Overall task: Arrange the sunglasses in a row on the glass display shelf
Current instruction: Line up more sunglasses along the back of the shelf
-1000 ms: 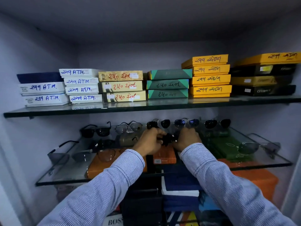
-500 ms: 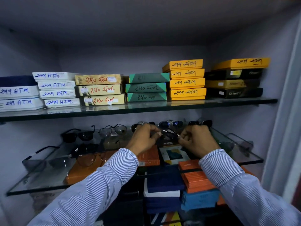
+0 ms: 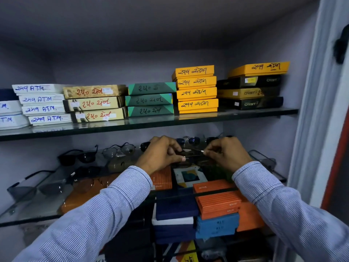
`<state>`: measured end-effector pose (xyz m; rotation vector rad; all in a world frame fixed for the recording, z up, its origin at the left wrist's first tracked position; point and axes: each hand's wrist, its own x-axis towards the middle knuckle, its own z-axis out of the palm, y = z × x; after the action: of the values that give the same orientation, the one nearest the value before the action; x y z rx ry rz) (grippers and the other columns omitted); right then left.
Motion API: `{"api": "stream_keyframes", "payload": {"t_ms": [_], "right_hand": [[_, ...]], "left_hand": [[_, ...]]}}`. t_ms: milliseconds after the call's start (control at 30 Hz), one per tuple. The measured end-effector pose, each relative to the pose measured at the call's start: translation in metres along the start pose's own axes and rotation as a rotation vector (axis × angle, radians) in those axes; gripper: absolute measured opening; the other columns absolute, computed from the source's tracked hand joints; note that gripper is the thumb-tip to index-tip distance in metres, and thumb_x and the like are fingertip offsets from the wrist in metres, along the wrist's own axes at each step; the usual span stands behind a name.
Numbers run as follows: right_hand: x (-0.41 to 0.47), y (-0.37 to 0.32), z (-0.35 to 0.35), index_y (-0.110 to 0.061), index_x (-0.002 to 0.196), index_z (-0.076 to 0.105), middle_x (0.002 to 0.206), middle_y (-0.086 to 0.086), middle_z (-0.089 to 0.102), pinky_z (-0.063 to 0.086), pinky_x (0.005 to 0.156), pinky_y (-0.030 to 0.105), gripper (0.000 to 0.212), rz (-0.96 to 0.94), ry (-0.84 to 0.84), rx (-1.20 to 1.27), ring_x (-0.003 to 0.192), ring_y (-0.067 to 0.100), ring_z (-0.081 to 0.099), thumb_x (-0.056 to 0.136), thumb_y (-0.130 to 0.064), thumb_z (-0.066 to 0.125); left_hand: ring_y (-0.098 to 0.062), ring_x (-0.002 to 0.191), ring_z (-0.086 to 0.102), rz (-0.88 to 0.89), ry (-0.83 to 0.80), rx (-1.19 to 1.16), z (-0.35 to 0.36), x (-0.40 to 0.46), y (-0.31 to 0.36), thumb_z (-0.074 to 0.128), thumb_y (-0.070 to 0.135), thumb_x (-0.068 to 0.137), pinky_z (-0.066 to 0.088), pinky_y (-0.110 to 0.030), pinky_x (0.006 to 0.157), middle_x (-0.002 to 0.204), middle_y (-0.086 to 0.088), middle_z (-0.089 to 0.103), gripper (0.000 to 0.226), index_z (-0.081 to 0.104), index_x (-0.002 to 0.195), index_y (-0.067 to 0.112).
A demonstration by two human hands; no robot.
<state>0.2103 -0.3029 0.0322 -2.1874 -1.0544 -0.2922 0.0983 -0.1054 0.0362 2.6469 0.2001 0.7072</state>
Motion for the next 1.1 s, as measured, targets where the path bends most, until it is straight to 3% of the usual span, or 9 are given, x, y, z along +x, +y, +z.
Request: {"api": "stream_keyframes", "payload": {"t_ms": [133, 233, 333, 400, 467, 500, 633, 800, 1100], "right_hand": [[0.009, 0.009, -0.003, -0.011, 0.078, 0.079, 0.077, -0.001, 0.071, 0.049, 0.069, 0.019, 0.006, 0.089, 0.096, -0.021, 0.068, 0.009, 0.062, 0.081, -0.016, 0.076], [0.022, 0.016, -0.010, -0.013, 0.065, 0.074, 0.075, 0.007, 0.073, 0.048, 0.065, 0.025, 0.016, 0.232, 0.101, -0.067, 0.064, 0.018, 0.064, 0.074, -0.025, 0.080], [0.038, 0.027, -0.022, -0.007, 0.086, 0.077, 0.087, 0.011, 0.074, 0.049, 0.067, 0.027, 0.030, 0.328, -0.024, -0.089, 0.073, 0.023, 0.066, 0.072, -0.032, 0.082], [0.044, 0.032, -0.029, -0.008, 0.101, 0.075, 0.095, 0.012, 0.073, 0.057, 0.075, 0.033, 0.047, 0.375, -0.096, -0.082, 0.082, 0.027, 0.069, 0.066, -0.037, 0.086], [0.046, 0.035, -0.032, -0.007, 0.109, 0.070, 0.102, 0.013, 0.071, 0.059, 0.082, 0.039, 0.058, 0.405, -0.143, -0.097, 0.089, 0.030, 0.069, 0.062, -0.037, 0.088], [0.046, 0.035, -0.032, -0.006, 0.110, 0.069, 0.103, 0.013, 0.071, 0.059, 0.081, 0.039, 0.060, 0.411, -0.163, -0.115, 0.090, 0.030, 0.068, 0.062, -0.037, 0.088], [0.043, 0.039, -0.028, -0.008, 0.110, 0.069, 0.101, 0.011, 0.072, 0.057, 0.076, 0.035, 0.062, 0.409, -0.216, -0.144, 0.087, 0.027, 0.068, 0.060, -0.037, 0.089], [0.040, 0.042, -0.020, -0.006, 0.103, 0.071, 0.099, 0.010, 0.072, 0.059, 0.078, 0.036, 0.050, 0.415, -0.214, -0.142, 0.086, 0.026, 0.069, 0.064, -0.033, 0.088], [0.039, 0.047, -0.013, -0.010, 0.117, 0.066, 0.119, 0.009, 0.065, 0.058, 0.084, 0.037, 0.067, 0.393, -0.200, -0.290, 0.099, 0.027, 0.066, 0.061, -0.039, 0.088]], "left_hand": [[-0.002, 0.059, 0.063, -0.069, 0.081, 0.028, 0.008, 0.001, 0.011, 0.085, 0.025, 0.078, 0.044, -0.010, 0.057, 0.068, 0.004, 0.071, 0.013, 0.076, 0.082, 0.016], [-0.005, 0.064, 0.066, -0.147, 0.135, 0.037, 0.014, 0.004, 0.017, 0.087, 0.018, 0.075, 0.045, -0.011, 0.062, 0.072, 0.003, 0.073, 0.011, 0.079, 0.081, 0.014], [0.004, 0.064, 0.060, -0.228, 0.140, 0.001, 0.022, 0.009, 0.019, 0.087, 0.013, 0.074, 0.051, -0.015, 0.075, 0.066, 0.015, 0.065, 0.009, 0.079, 0.079, 0.013], [-0.007, 0.079, 0.067, -0.269, 0.145, -0.012, 0.029, 0.011, 0.018, 0.087, 0.013, 0.073, 0.055, -0.031, 0.094, 0.067, 0.014, 0.067, 0.007, 0.080, 0.074, 0.014], [-0.021, 0.097, 0.069, -0.307, 0.146, -0.014, 0.033, 0.013, 0.018, 0.088, 0.016, 0.070, 0.057, -0.044, 0.097, 0.075, 0.008, 0.074, 0.010, 0.078, 0.069, 0.019], [-0.020, 0.095, 0.070, -0.321, 0.141, -0.019, 0.035, 0.014, 0.017, 0.088, 0.016, 0.070, 0.058, -0.045, 0.094, 0.078, 0.005, 0.076, 0.011, 0.078, 0.068, 0.019], [-0.005, 0.064, 0.065, -0.375, 0.123, -0.043, 0.042, 0.015, 0.013, 0.085, 0.011, 0.075, 0.063, -0.036, 0.083, 0.081, 0.001, 0.077, 0.008, 0.078, 0.077, 0.011], [-0.008, 0.078, 0.069, -0.407, 0.114, -0.014, 0.046, 0.016, 0.009, 0.086, 0.013, 0.073, 0.062, -0.036, 0.087, 0.084, 0.004, 0.074, 0.015, 0.075, 0.084, 0.014], [-0.011, 0.086, 0.070, -0.400, 0.111, 0.004, 0.051, 0.016, 0.011, 0.083, 0.011, 0.077, 0.058, -0.038, 0.096, 0.086, 0.002, 0.076, 0.006, 0.078, 0.078, 0.015]]}}
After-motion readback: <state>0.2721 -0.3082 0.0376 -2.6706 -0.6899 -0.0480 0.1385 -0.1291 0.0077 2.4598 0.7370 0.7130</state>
